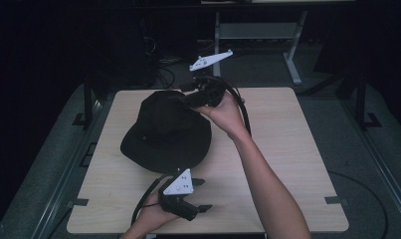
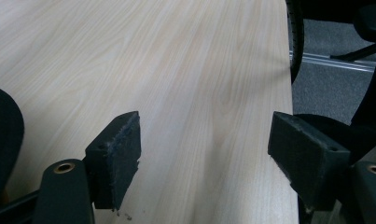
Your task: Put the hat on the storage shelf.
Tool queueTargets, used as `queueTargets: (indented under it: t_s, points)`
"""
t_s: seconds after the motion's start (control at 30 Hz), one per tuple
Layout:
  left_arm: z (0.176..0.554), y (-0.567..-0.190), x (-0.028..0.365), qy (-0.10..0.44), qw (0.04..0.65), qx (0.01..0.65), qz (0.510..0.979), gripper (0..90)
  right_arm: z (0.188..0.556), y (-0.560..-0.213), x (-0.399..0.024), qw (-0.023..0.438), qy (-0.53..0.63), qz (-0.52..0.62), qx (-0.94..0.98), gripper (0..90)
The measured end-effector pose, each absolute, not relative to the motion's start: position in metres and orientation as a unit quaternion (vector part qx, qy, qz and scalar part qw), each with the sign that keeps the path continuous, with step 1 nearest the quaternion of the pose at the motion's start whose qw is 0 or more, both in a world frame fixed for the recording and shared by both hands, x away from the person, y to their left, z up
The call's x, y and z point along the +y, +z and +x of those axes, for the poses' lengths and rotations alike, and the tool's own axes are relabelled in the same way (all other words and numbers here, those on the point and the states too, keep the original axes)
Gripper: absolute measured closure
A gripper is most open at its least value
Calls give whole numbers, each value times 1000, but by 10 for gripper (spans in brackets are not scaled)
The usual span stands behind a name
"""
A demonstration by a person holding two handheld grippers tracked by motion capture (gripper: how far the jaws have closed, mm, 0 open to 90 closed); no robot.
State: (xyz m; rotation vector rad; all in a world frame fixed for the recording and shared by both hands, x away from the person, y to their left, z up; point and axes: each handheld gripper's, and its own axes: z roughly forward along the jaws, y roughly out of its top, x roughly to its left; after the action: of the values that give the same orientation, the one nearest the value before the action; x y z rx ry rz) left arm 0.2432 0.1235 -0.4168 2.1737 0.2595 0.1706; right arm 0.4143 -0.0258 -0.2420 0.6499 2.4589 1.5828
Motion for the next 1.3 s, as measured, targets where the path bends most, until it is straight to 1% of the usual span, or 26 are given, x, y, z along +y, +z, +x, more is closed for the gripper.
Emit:
queueTargets:
  t_s: [0.13, 0.4, 0.5, 0.73, 0.87, 1.3]
  points:
    - [244, -418, 124, 66, 455, 111, 881, 237, 412, -245, -37, 67, 528, 220, 817, 321]
    - [246, -419, 124, 54, 457, 120, 879, 225, 410, -250, -57, 74, 525, 231, 816, 302]
    - [246, -419, 124, 55, 458, 119, 879, 221, 410, -252, -67, 67, 525, 240, 814, 294]
    - [247, -419, 124, 52, 459, 123, 878, 215, 407, -258, -85, 72, 527, 253, 808, 294]
    - [247, -420, 123, 49, 460, 124, 878, 215, 406, -260, -94, 65, 526, 259, 808, 291]
    - [249, -422, 122, 51, 456, 122, 880, 206, 400, -272, -122, 67, 527, 280, 800, 287]
